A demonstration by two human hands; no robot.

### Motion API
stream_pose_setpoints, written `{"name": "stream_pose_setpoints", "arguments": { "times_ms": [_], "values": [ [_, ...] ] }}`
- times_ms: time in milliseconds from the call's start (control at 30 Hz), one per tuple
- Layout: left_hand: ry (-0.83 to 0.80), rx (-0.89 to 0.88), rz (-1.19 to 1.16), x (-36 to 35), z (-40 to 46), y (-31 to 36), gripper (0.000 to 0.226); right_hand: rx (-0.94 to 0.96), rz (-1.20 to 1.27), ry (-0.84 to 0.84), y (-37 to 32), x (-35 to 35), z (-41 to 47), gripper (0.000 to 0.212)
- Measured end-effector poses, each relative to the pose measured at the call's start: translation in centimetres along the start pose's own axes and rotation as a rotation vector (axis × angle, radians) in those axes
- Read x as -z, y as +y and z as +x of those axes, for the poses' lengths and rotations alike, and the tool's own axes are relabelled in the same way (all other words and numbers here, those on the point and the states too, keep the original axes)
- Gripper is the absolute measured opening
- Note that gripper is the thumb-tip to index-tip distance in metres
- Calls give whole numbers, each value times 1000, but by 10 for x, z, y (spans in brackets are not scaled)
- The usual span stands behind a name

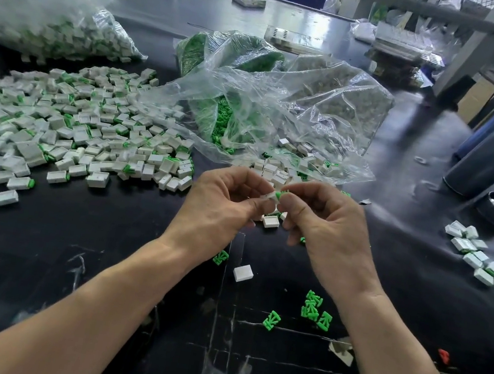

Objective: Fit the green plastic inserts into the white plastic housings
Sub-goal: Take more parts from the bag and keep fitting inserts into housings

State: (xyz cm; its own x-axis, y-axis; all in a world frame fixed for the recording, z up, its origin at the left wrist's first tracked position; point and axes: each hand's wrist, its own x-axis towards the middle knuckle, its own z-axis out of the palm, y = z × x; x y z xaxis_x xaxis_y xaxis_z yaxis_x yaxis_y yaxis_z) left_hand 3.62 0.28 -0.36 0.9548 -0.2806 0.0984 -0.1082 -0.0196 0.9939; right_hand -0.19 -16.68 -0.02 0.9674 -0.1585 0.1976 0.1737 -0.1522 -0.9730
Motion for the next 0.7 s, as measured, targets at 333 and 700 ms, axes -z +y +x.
{"name": "stream_pose_setpoints", "arguments": {
  "times_ms": [333, 700],
  "values": [
    [15, -43, 38, -2, -1, -1, 7, 44, -185, -9, -2, -2, -2, 16],
    [14, -107, 180, -1, -3, 2, 21, 27, -226, -15, 3, -5, -4, 23]
  ]
}}
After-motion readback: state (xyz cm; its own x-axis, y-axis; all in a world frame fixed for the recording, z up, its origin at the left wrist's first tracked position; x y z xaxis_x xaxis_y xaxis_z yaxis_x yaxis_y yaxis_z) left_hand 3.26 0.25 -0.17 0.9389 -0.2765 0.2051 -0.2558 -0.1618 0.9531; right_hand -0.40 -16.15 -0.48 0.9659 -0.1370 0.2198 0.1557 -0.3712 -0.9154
